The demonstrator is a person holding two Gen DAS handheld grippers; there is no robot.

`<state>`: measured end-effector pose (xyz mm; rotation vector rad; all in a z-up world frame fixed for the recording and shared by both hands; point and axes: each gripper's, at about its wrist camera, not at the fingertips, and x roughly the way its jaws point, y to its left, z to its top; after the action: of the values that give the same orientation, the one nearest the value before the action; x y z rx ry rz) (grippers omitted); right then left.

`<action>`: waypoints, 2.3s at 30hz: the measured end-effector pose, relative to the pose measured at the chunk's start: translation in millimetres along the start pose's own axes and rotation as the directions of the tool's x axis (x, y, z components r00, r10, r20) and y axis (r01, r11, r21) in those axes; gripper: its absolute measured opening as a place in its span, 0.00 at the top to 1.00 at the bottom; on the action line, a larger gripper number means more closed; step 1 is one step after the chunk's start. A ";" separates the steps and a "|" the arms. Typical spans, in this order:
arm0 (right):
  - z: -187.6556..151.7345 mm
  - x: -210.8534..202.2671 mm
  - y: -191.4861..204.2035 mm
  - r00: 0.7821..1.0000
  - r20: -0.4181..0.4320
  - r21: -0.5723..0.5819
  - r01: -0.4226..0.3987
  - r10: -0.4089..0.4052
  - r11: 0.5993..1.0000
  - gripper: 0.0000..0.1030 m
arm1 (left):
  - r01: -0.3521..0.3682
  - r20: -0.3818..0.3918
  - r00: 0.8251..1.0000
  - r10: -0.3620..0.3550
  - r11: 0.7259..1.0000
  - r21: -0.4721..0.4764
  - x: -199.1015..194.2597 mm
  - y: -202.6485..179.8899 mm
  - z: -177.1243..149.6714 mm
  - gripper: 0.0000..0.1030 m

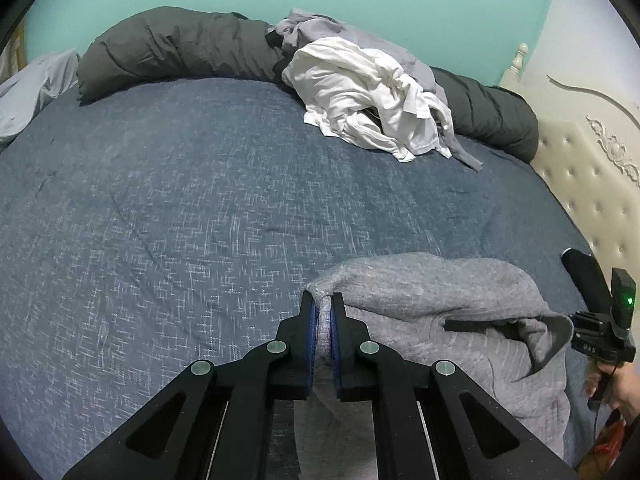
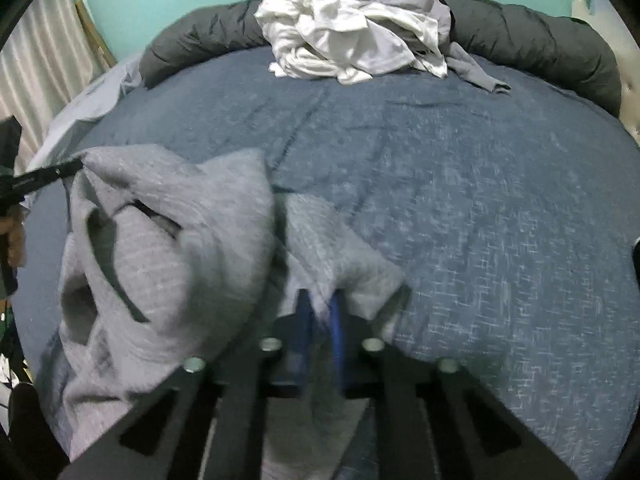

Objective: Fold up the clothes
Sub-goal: 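Grasp the sweatshirt edge with both grippers and lift it up, then hold the sweatshirt up with both grippers and shake it out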

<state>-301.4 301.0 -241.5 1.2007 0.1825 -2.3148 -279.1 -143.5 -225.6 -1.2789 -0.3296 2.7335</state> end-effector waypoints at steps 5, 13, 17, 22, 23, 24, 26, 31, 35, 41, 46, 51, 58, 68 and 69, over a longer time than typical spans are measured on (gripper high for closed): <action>16.3 -34.6 2.9 0.997 0.081 0.012 0.006 -0.007 1.000 0.95 | -0.004 0.034 0.999 0.003 1.000 0.025 -30.8 -6.0 9.4 0.94; 40.3 -126.4 13.3 0.972 0.232 0.015 0.033 -0.036 0.999 0.96 | -0.021 0.173 0.985 0.010 0.998 0.064 -146.3 -29.9 41.9 0.94; 51.1 -194.8 22.0 0.946 0.319 0.009 0.059 -0.059 0.998 0.96 | -0.032 0.241 0.970 0.011 0.996 0.083 -204.1 -41.8 58.1 0.94; 64.6 -280.2 33.0 0.901 0.425 0.004 0.093 -0.086 0.996 0.96 | -0.050 0.328 0.945 0.012 0.993 0.107 -279.5 -57.0 75.8 0.94; 67.3 -297.3 35.2 0.891 0.445 0.004 0.099 -0.091 0.995 0.96 | -0.055 0.346 0.938 0.013 0.992 0.112 -296.0 -60.1 78.3 0.94; 70.0 -314.4 37.4 0.880 0.465 0.004 0.106 -0.095 0.994 0.96 | -0.060 0.364 0.931 0.013 0.991 0.117 -311.9 -63.0 80.4 0.94; 74.1 -345.8 42.7 0.859 0.502 0.000 0.118 -0.102 0.993 0.96 | -0.071 0.398 0.917 0.015 0.989 0.126 -343.1 -68.3 84.2 0.94; 76.4 -404.9 61.1 0.815 0.571 -0.026 0.136 -0.097 0.990 0.96 | -0.102 0.477 0.879 0.017 0.983 0.152 -412.1 -82.0 92.0 0.94; 76.2 -445.5 75.3 0.783 0.616 -0.042 0.148 -0.091 0.988 0.96 | -0.121 0.531 0.847 0.014 0.979 0.166 -460.2 -91.4 95.9 0.94; 72.5 -485.8 95.6 0.748 0.659 -0.070 0.161 -0.075 0.985 0.96 | -0.145 0.588 0.809 0.012 0.973 0.179 -514.9 -100.1 94.1 0.94; 67.8 -503.0 105.4 0.738 0.673 -0.098 0.161 -0.053 0.982 0.96 | -0.155 0.617 0.787 0.012 0.972 0.179 -548.2 -101.9 91.1 0.94; 65.4 -494.9 99.5 0.751 0.659 -0.095 0.134 -0.039 0.986 0.96 | -0.168 0.616 0.788 0.017 0.968 0.188 -556.1 -104.0 90.0 0.94; 60.5 -425.0 89.9 0.831 0.555 -0.090 0.103 -0.036 0.991 0.96 | -0.169 0.521 0.852 0.049 0.968 0.186 -493.9 -92.1 89.7 0.94; 68.5 -267.9 43.0 0.929 0.361 -0.010 0.087 -0.077 0.996 0.96 | -0.156 0.327 0.940 0.101 0.976 0.149 -314.7 -57.5 97.9 0.94; 71.3 -252.2 36.4 0.935 0.345 0.004 0.085 -0.081 0.996 0.96 | -0.155 0.311 0.945 0.104 0.977 0.144 -297.0 -53.5 100.2 0.94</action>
<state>-215.8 342.6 5.5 0.7741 0.1213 -2.5500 -165.6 -162.0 70.8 -0.8700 -0.0372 2.9950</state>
